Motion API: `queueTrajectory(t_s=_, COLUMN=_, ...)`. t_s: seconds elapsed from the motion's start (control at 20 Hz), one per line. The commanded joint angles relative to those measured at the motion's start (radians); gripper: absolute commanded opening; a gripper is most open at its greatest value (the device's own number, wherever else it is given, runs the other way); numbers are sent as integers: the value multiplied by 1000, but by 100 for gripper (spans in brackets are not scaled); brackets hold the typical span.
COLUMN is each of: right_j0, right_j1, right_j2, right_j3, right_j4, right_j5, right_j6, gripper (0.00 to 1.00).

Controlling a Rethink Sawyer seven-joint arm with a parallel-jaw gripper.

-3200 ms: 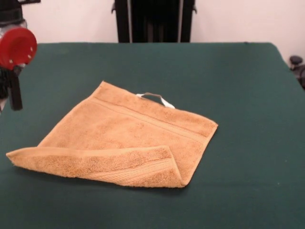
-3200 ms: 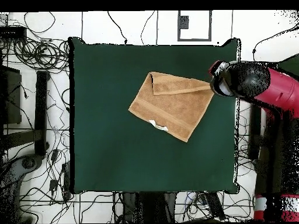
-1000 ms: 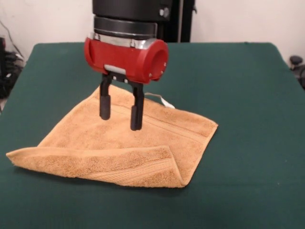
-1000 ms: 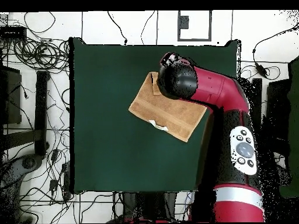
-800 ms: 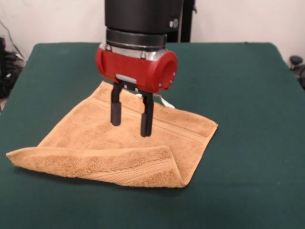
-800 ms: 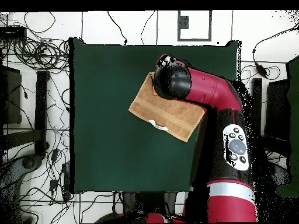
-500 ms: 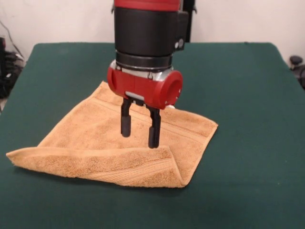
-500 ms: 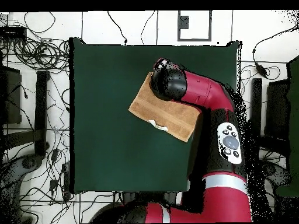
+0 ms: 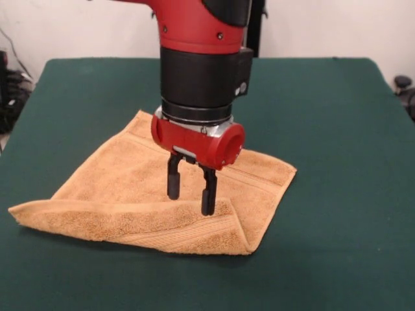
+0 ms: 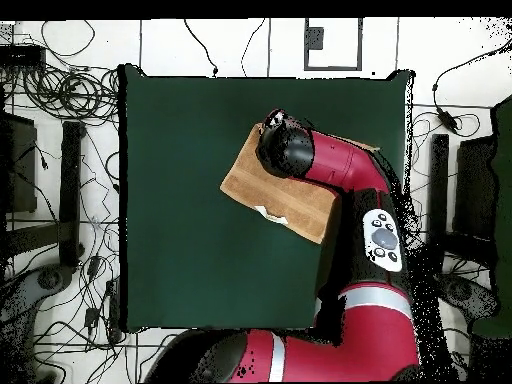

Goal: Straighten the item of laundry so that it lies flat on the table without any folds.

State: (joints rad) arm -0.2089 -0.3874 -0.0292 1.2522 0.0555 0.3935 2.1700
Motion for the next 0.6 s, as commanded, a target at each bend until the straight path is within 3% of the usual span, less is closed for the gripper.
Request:
queueTrajectory(t_s=0.05, right_j0=58, right_j1=31, right_j2=0, right_j3=106, right_j4=55, right_j5=-25, right_j6=234, gripper=100)
queueTrajectory(t_s=0.6, right_j0=53, right_j1=55, right_j2=7, right_j3=102, right_j4=63, right_j5=-29, right_j6=211, gripper=100)
